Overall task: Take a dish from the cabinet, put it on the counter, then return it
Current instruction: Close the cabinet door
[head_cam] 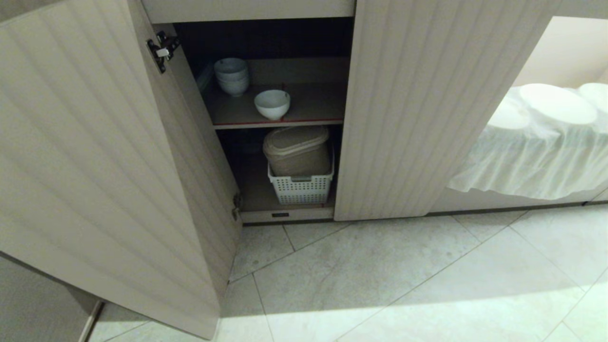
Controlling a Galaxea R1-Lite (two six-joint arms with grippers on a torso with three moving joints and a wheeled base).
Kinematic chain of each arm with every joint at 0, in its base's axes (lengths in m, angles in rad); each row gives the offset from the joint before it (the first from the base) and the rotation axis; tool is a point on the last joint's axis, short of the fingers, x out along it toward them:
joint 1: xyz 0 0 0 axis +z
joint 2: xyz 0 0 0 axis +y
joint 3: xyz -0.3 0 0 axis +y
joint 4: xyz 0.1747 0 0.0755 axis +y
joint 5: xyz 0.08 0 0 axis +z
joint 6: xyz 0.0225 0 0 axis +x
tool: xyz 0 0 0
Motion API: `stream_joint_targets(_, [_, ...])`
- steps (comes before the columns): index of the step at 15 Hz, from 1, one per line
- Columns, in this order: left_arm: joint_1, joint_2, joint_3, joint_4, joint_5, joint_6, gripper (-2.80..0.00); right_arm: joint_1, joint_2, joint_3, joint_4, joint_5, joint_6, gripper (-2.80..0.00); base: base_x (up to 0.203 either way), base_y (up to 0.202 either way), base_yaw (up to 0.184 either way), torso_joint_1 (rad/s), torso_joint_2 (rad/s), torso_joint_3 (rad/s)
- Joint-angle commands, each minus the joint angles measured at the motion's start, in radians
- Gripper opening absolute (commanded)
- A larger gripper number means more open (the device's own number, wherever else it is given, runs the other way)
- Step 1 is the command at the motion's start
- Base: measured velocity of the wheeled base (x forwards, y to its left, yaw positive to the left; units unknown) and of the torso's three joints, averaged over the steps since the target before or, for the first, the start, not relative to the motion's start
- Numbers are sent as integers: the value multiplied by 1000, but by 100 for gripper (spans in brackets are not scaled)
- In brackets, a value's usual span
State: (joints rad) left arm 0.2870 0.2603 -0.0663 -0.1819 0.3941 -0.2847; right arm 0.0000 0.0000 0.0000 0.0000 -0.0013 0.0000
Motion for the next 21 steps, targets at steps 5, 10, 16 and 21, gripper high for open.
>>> stream_joint_targets(5, [161,13,2,-83,-343,-4,-280,0,0,0,0,0,1,-280,0,0,0,0,0,0])
stream_joint_targets(10, [249,80,-3,-136,-500,-78,-280,0,0,0,0,0,0,-280,0,0,0,0,0,0])
stream_joint_targets(16, [301,196,-17,-240,-540,-117,-280,0,0,0,0,0,0,-280,0,0,0,0,0,0])
stream_joint_targets(21, [293,257,-48,-299,-660,-163,-280,0,0,0,0,0,0,-280,0,0,0,0,0,0])
